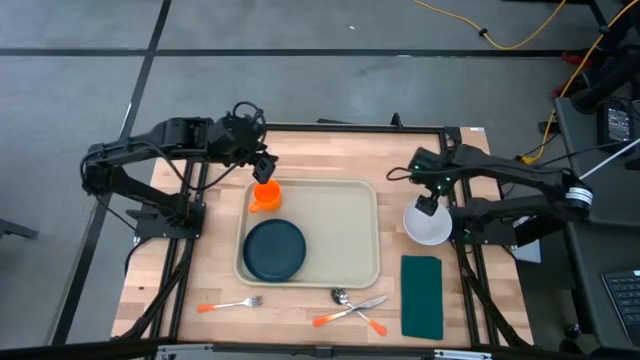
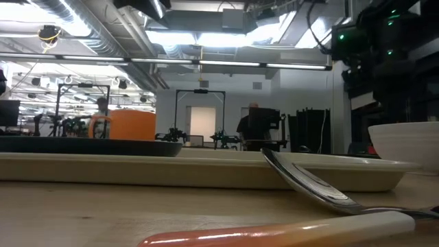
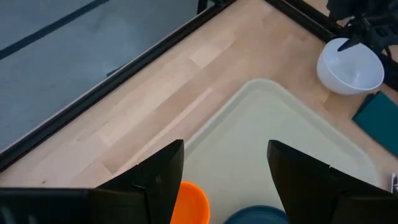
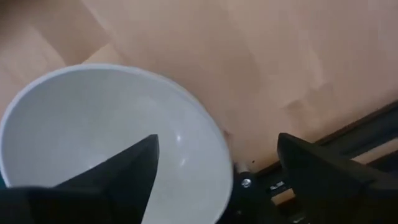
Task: Set up tray
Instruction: Put the white bowl on the gray tray
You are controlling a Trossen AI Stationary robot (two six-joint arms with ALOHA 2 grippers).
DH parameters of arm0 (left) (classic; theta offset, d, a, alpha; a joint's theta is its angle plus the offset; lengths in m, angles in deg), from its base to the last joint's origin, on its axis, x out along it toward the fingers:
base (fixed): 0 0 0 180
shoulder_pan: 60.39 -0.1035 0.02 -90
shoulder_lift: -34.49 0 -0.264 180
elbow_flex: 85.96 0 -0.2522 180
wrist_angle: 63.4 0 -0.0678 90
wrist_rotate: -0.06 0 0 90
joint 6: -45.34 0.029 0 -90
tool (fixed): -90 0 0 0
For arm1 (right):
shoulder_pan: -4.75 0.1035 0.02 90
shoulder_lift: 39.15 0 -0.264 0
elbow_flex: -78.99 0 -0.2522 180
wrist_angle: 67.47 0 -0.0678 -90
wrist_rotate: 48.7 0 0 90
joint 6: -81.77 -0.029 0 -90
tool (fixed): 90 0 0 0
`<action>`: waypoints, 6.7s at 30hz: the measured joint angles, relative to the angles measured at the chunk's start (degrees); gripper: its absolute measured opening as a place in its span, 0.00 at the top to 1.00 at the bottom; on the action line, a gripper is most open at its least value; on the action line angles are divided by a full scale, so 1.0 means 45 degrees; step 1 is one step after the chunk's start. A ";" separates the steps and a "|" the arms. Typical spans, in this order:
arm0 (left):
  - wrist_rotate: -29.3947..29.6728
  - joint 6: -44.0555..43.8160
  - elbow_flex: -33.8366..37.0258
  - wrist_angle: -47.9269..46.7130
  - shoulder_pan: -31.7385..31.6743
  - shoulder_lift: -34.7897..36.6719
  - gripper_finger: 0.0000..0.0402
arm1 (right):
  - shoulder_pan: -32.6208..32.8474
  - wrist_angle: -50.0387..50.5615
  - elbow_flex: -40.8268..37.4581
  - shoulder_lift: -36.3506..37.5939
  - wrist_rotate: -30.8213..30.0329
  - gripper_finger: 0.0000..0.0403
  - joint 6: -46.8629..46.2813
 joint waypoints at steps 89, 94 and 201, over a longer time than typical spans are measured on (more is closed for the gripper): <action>-0.3181 1.3753 -0.7208 -0.2025 0.2928 -0.7797 0.47 | 0.2166 0.4056 1.8865 -1.0813 0.3251 0.98 0.2586; -0.2818 1.3406 -0.7218 -0.2006 0.2928 -0.7961 0.65 | 0.2166 0.4066 1.8850 -1.0818 0.3314 0.98 0.2526; -0.0465 -0.7020 -0.0475 -0.0480 0.9086 -0.7864 1.00 | 0.5697 -0.8195 0.4041 0.2349 -0.4560 0.55 0.1690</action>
